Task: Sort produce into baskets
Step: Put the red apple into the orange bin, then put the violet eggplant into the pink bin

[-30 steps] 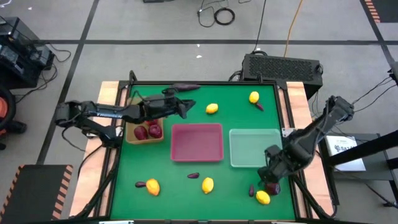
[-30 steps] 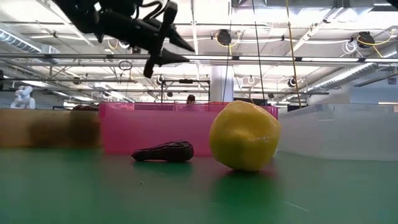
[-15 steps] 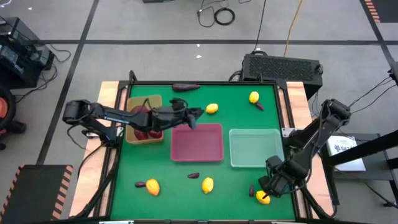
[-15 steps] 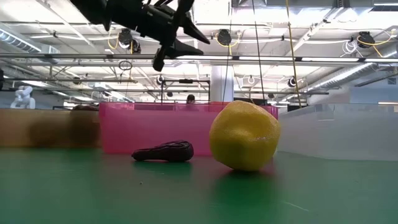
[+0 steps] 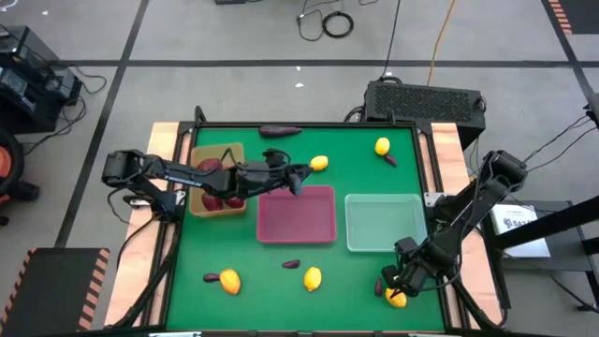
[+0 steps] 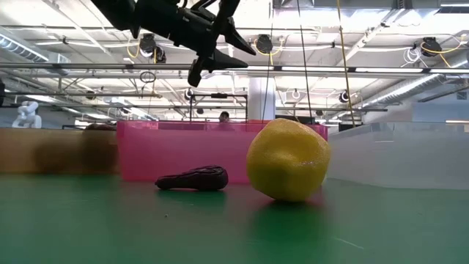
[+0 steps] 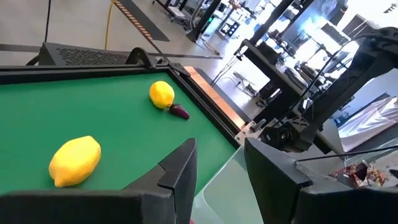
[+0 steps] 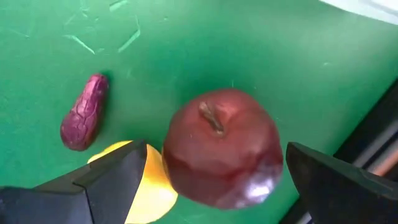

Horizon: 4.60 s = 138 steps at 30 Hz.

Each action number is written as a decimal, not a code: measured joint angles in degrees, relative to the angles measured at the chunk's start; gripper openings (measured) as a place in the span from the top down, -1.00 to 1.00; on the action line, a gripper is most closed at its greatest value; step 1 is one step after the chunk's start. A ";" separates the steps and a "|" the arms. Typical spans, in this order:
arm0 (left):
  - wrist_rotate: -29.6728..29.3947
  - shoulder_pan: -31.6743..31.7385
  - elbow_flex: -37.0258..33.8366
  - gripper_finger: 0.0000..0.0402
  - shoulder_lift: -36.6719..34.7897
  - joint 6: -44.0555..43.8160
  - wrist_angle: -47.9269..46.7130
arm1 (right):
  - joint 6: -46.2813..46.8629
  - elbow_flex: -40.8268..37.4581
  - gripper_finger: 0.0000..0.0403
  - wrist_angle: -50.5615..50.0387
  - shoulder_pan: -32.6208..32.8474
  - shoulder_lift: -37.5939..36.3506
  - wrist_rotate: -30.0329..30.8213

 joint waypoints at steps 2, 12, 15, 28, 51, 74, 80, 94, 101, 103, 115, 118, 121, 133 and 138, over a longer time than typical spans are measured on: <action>0.04 0.00 0.00 0.30 0.00 0.02 -0.12 | 0.32 -0.73 -0.86 0.98 0.00 0.35 -0.02; 0.38 0.00 0.00 0.30 0.00 0.52 -0.18 | -0.05 -1.50 -0.77 2.07 -0.07 0.72 -0.36; 0.39 0.00 0.00 0.30 0.00 0.52 -0.21 | -0.28 -1.50 -0.66 1.97 -0.09 0.72 -1.52; 2.56 0.07 0.00 0.30 -0.02 2.74 -0.21 | -3.95 -1.50 -0.37 0.87 -1.14 0.06 -1.86; 8.77 10.73 -0.07 0.30 -17.99 9.87 -22.90 | -43.83 -1.06 -0.38 19.59 -25.37 -16.07 17.65; 6.93 30.03 -0.07 0.30 -37.83 19.94 -63.37 | -80.08 26.16 -0.38 62.34 -65.94 23.14 -9.16; 6.14 39.14 -0.07 0.30 -37.46 24.39 -68.58 | -84.19 48.51 -0.38 61.60 -68.12 41.18 -9.50; 11.28 45.81 -0.07 0.30 -37.48 31.52 -70.98 | -84.36 80.45 -0.39 57.74 -68.47 66.57 -9.39; 11.45 45.81 -0.07 0.30 -37.48 31.61 -71.16 | -92.45 80.92 -0.41 56.73 -68.78 68.26 -9.19; 11.45 45.81 -0.07 0.30 -37.48 31.61 -71.17 | -95.97 81.03 -0.48 57.17 -68.80 68.22 -9.18; 10.84 45.81 -0.07 0.30 -37.46 31.58 -70.60 | -95.88 81.03 -0.84 56.71 -69.62 68.22 -9.24; 10.78 45.81 -0.07 0.30 -37.46 31.56 -70.66 | -95.25 81.03 -0.84 56.78 -69.88 68.22 -9.78; 10.76 45.81 -0.07 0.30 -37.46 31.55 -71.14 | -90.81 81.03 -0.83 56.60 -70.43 68.22 -14.48; 10.75 45.77 -0.07 0.30 -37.46 31.50 -72.09 | -74.42 81.00 -0.83 49.91 -73.33 67.95 -43.23; 10.78 45.76 -0.07 0.30 -37.46 31.45 -72.06 | -77.62 80.91 -0.83 44.57 -73.15 63.80 -43.77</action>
